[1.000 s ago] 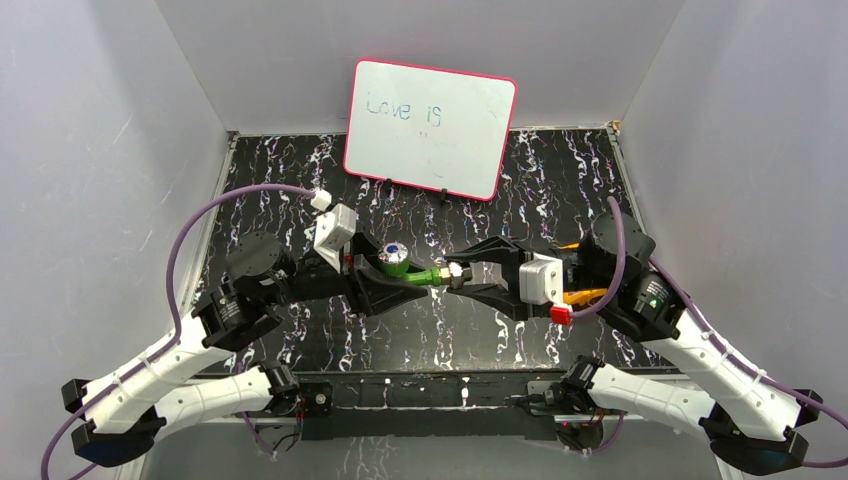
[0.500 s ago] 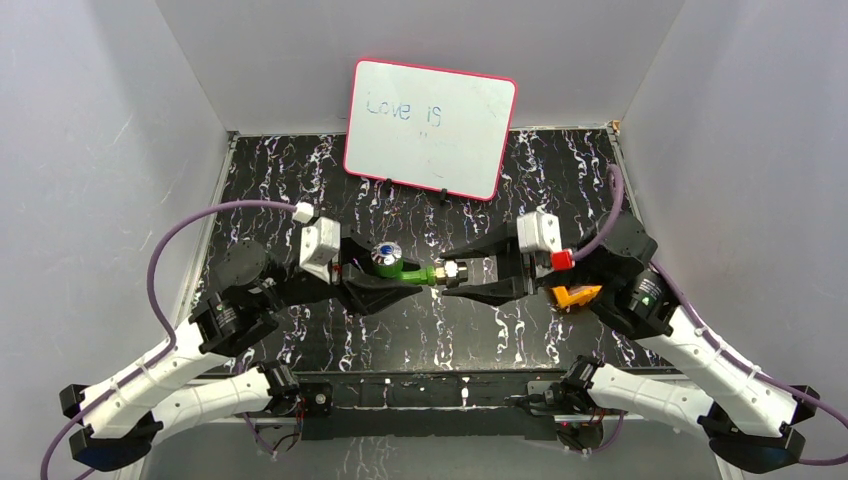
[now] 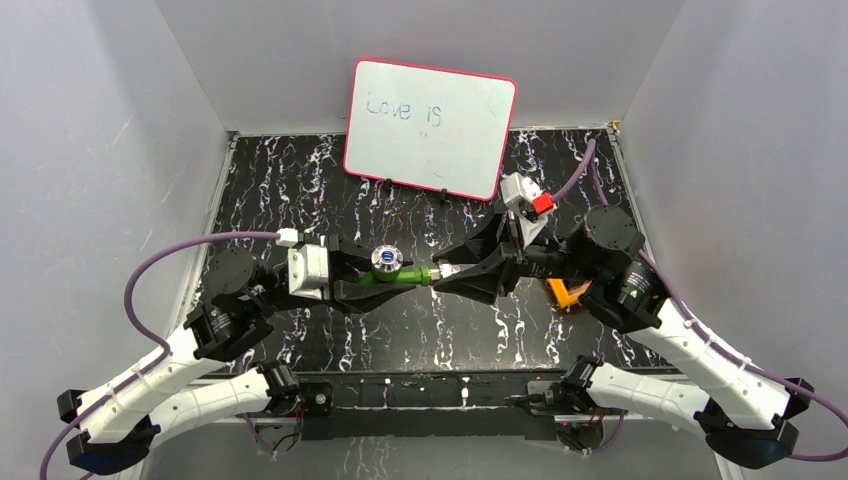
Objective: Install the water faucets
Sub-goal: Screw the water faucet onto the adaptor.
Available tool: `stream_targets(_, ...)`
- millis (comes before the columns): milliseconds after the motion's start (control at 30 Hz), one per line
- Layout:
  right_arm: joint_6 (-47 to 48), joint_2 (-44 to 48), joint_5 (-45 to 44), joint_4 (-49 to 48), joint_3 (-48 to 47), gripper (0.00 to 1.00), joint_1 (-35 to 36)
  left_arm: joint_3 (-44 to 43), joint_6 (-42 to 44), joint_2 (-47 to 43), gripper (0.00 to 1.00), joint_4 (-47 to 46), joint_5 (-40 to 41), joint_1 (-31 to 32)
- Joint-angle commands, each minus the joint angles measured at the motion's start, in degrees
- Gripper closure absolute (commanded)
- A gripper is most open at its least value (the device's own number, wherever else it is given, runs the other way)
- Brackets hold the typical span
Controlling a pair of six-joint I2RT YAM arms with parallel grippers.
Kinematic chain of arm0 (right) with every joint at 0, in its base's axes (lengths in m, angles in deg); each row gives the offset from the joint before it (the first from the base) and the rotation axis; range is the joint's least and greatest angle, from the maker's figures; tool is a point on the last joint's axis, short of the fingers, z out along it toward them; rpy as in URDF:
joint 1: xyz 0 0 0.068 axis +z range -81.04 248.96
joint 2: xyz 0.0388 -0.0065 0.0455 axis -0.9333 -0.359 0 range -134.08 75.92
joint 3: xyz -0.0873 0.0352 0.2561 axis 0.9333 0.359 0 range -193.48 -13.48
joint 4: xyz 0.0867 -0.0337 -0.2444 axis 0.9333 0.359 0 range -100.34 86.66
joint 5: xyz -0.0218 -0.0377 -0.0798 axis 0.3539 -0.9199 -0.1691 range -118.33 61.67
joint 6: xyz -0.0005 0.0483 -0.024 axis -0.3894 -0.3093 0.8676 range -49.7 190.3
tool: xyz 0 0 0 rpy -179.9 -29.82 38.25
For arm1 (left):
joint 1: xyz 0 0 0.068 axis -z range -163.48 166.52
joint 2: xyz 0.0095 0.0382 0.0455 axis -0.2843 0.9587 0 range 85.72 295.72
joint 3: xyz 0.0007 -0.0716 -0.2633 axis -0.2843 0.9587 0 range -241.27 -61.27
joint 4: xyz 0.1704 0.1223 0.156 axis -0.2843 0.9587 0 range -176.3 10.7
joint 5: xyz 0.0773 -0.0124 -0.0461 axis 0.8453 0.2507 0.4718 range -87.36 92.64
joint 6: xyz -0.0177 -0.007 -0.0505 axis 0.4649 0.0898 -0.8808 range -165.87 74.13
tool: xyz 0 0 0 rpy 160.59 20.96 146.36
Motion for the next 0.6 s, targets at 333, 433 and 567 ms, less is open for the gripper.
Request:
stream_targets(333, 7.7, 5.2, 0.3, -15.8, 2.9, 0.33, 0.2, 2.1, -12.1, -1.5, 1.0, -8.9, 7.5, 0.2)
stream_targets(433, 15.0, 6.9, 2.4, -16.3, 4.1, 0.28, 0.1, 3.3, -15.6, -1.9, 1.0, -10.8, 8.5, 0.2)
stream_targets(567, 23.7, 8.5, 2.5, -14.0, 4.5, 0.28, 0.2, 4.7, -18.5, -2.4, 1.0, -12.5, 8.9, 0.1)
